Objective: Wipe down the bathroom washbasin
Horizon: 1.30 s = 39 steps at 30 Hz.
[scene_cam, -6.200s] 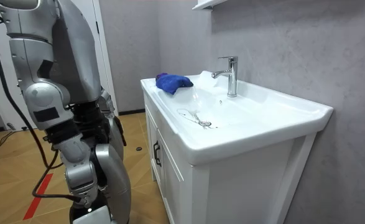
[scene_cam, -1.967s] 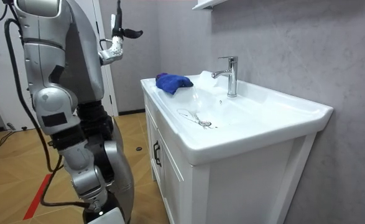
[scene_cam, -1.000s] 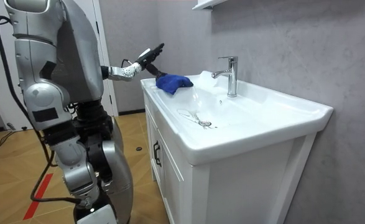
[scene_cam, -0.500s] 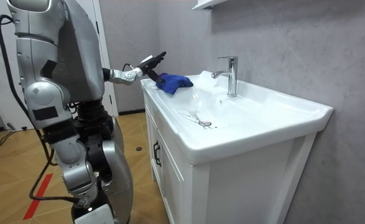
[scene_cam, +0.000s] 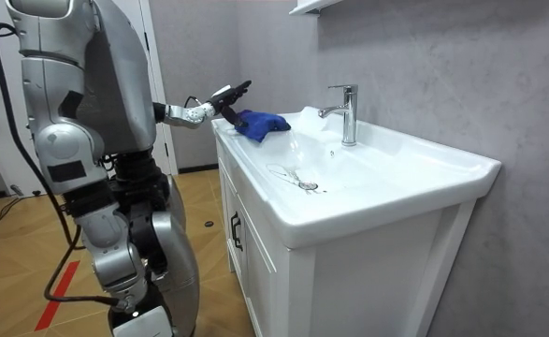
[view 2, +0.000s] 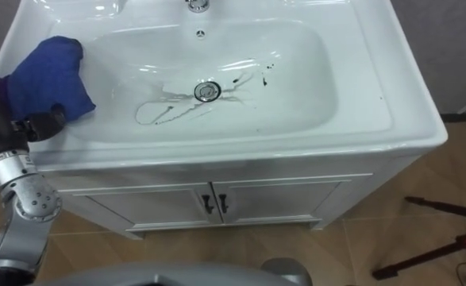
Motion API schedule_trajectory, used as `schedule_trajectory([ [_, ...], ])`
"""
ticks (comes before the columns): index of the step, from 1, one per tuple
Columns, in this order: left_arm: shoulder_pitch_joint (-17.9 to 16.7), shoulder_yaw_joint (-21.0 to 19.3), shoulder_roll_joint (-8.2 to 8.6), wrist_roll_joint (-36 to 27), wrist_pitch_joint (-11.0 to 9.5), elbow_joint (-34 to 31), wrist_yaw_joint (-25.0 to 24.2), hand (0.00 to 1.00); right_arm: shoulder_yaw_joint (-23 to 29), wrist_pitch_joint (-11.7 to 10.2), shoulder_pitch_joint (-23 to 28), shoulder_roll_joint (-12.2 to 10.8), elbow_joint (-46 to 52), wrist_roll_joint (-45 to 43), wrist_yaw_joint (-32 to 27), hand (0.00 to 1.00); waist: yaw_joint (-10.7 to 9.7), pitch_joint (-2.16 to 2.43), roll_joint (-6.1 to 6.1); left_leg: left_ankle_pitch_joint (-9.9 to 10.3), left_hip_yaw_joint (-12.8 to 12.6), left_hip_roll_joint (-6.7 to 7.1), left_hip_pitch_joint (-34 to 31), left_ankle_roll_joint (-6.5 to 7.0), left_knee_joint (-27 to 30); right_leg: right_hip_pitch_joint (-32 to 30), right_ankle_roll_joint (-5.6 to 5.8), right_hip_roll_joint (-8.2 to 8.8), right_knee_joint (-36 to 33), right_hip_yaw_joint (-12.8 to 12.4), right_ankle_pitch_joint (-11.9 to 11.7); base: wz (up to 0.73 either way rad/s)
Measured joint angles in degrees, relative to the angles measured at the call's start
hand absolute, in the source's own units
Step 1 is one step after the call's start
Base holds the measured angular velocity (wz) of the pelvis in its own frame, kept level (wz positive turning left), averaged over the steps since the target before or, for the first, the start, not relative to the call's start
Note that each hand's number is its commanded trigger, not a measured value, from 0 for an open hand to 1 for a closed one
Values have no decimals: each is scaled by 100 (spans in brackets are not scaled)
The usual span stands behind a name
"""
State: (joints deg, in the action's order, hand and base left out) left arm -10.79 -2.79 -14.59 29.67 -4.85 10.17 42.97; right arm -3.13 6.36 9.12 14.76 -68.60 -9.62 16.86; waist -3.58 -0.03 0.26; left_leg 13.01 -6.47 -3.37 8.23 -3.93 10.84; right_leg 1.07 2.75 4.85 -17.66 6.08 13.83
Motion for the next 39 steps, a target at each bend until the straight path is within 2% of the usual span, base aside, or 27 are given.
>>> schedule_trajectory([
  [11, 0, 29, 1, 0, 18, 2, -27, 0, 0, 1, 4, 0, -1, -21, 9, 0, -5, 1, 1, 0, -1, 0, 3, 0, 0, 3, 0, -2, -1, -2, 0, 0],
  [18, 1, 70, 1, 1, 76, 78, -150, 0, -11, 4, -6, 0, 1, -15, 83, 0, -95, -3, -11, 0, -9, 0, 11, 0, 1, 5, 0, -2, -15, -1, 0, 0],
  [26, 25, 75, 3, 1, 76, 74, -374, 0, -15, 71, -16, -1, -13, -17, 146, 0, -101, -14, -50, 2, -107, -9, 15, 1, 21, -12, 1, -13, -18, -63, -3, -3],
  [33, 474, 133, 2, 3, 77, 79, -366, 0, -69, 77, -88, -1, -17, -27, 107, 0, -132, -18, -43, 7, -140, -6, -85, 9, 51, -180, -1, -15, -130, -138, -8, -5],
  [39, 635, 184, 1, 0, 119, 268, -371, 0, -66, 77, -110, 1, -19, -143, 67, 0, -251, -37, -37, 7, -172, -8, -98, 9, 53, -245, -5, -23, -187, -174, -4, -3],
])
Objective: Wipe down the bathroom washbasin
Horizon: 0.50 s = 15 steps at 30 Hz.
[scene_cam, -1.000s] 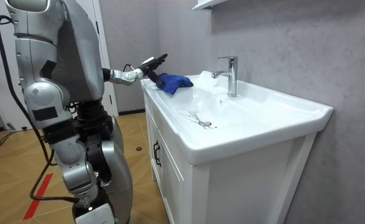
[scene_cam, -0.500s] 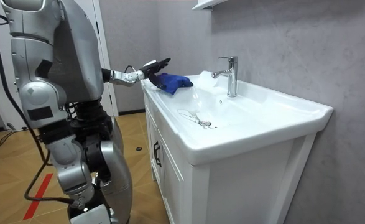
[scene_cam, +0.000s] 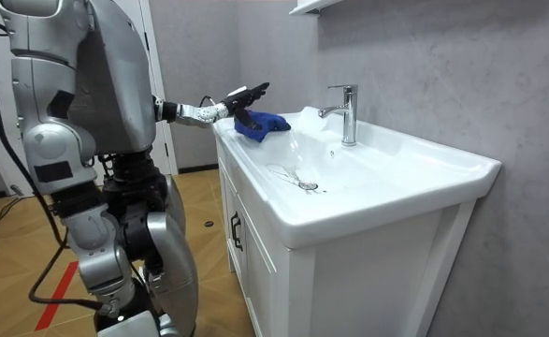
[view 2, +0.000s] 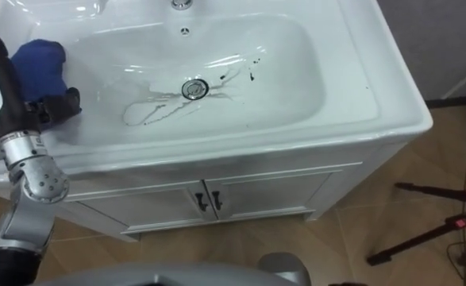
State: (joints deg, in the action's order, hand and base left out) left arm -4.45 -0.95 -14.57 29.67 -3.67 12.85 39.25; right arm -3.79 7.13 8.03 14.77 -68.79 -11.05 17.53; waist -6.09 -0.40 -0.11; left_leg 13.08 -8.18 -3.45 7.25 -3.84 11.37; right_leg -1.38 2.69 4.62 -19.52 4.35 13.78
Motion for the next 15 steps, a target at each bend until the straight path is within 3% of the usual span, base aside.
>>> schedule_trajectory([
  [4, 8, 2, -1, -12, 5, 4, -2, 0, -6, 2, -25, 0, 13, -44, 0, 0, 7, 2, 3, 0, -109, -1, -7, 1, 2, -33, -6, -19, -21, -117, -3, -13],
  [15, 48, 13, -3, -51, 80, 315, -225, 0, -61, 32, -17, 1, 11, -53, 9, 0, -18, 9, 34, 0, -113, -14, -34, 1, 40, -65, -16, -26, -16, -106, -10, 0],
])
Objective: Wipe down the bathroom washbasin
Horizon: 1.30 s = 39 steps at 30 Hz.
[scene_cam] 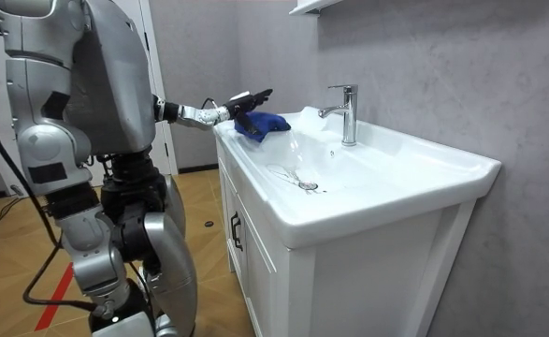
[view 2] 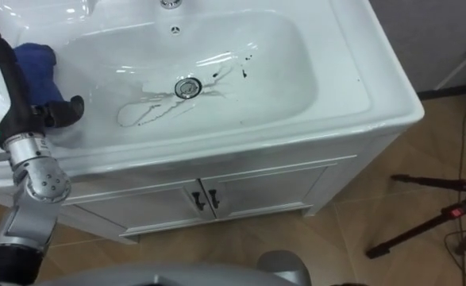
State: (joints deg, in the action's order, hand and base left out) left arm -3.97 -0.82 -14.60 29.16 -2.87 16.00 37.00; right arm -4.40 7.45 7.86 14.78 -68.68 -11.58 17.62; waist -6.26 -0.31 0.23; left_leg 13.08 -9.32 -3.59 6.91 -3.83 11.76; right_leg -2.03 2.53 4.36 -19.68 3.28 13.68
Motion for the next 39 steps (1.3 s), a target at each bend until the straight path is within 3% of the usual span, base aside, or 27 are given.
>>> schedule_trajectory([
  [20, 203, -13, -11, -162, 324, 659, -445, 0, 4, 19, -18, 6, 9, 4, 4, 0, 33, 0, 45, 0, -154, -102, 125, -1, -35, 93, -65, -102, 40, -48, -55, -2],
  [26, 204, -118, -11, -155, 418, 688, -563, 0, 4, 23, 8, 5, 7, 9, 8, 0, 40, 4, 1, 0, -185, -102, 165, -1, -99, 100, -61, -136, 11, -136, -61, -6],
  [39, 203, -132, -11, -149, 425, 797, -593, 0, 8, 21, 37, 2, 11, 11, -37, 0, 44, 31, -62, 0, -211, -105, 222, -1, -96, 104, -64, -143, 4, -153, -75, 0],
])
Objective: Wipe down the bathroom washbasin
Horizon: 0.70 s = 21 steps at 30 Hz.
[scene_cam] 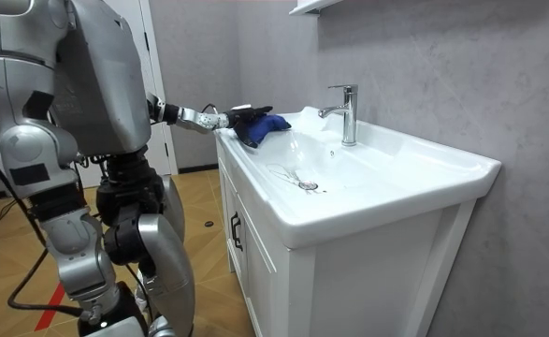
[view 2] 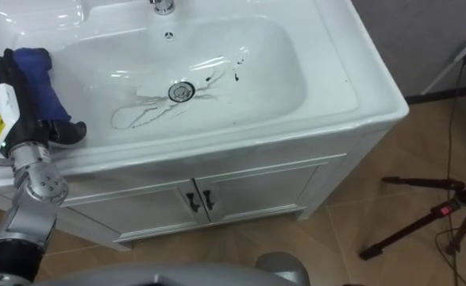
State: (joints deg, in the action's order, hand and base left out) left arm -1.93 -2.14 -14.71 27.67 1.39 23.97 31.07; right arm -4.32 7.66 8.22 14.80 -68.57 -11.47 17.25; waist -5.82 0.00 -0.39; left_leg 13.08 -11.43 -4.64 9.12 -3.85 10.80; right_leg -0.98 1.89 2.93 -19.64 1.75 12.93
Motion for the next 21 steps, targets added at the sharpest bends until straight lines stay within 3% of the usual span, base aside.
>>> schedule_trajectory([
  [8, 138, -2, -1, 6, 96, 93, 0, 0, -1, 221, 30, -5, 12, 1, -95, 0, 104, 6, 1, 1, -22, -13, 46, -1, -12, -9, -14, -24, 2, -12, -9, -1],
  [16, 139, -18, -20, 8, 125, 92, 78, 0, 66, 243, 14, -5, 54, -10, -94, 0, 148, 36, 48, 10, -33, -83, 41, -19, -13, -31, -57, -99, 9, -29, -39, -1],
  [21, 141, -253, -20, 67, 210, 93, 229, 0, 109, 249, 38, -27, 55, -6, -96, 0, 140, 58, 81, 10, -48, -80, 60, -20, -14, -20, -57, -97, 5, -42, -39, 0],
])
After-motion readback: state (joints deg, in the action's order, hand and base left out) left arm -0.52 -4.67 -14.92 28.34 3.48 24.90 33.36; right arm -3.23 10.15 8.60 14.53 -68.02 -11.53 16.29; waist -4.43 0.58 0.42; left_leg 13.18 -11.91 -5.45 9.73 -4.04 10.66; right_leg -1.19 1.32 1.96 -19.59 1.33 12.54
